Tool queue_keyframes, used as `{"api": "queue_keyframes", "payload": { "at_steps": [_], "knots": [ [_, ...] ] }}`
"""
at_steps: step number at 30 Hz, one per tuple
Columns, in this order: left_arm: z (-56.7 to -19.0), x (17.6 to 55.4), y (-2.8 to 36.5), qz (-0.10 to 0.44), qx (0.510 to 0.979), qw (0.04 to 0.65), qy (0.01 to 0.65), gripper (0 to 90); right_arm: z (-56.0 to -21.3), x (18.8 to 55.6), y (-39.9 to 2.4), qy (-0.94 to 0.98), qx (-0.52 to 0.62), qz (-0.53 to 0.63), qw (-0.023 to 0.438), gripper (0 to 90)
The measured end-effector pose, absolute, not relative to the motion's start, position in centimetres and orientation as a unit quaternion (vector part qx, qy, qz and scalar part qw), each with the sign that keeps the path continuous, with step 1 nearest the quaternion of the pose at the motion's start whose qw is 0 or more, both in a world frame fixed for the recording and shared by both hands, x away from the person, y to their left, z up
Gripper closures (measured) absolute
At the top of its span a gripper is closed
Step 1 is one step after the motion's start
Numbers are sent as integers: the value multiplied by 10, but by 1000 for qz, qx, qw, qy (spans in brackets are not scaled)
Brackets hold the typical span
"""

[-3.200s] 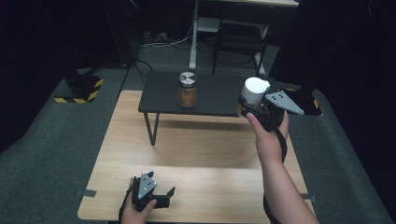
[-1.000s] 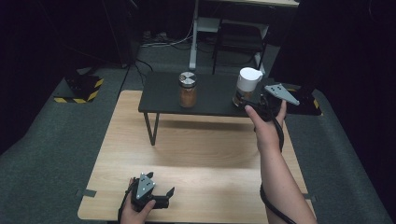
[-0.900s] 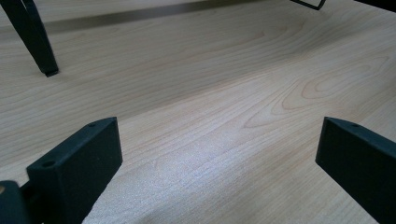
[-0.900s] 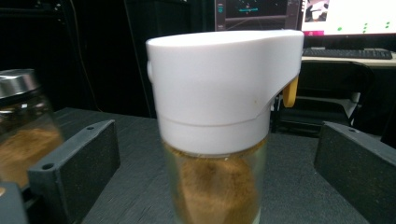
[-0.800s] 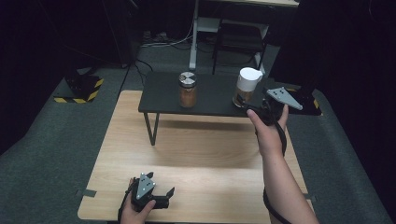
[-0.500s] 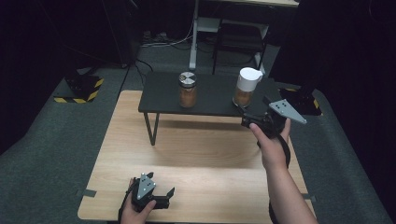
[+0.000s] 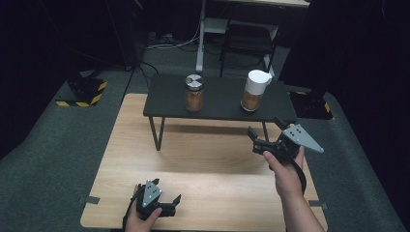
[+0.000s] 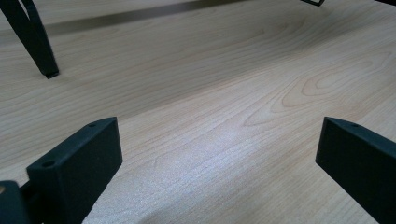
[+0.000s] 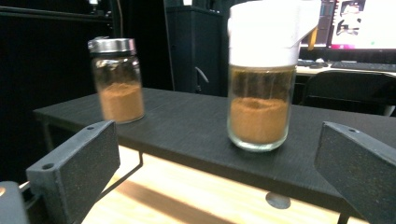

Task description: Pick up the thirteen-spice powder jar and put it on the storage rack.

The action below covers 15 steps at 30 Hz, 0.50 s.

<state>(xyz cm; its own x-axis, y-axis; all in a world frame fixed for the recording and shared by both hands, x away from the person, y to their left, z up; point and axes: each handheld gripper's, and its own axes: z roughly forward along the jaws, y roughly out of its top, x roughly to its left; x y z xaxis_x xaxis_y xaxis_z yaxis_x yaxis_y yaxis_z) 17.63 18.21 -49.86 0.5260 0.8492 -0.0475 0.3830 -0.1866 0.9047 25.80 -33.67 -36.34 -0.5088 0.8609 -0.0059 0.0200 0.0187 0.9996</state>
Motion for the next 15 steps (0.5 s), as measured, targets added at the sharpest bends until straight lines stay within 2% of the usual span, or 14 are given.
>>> {"api": "queue_keyframes", "payload": {
  "at_steps": [15],
  "knots": [
    [-499, 175, 182, 245, 729, 479, 424, 6, -404, 219, -353, 629, 346, 612, 333, 0]
  ]
}}
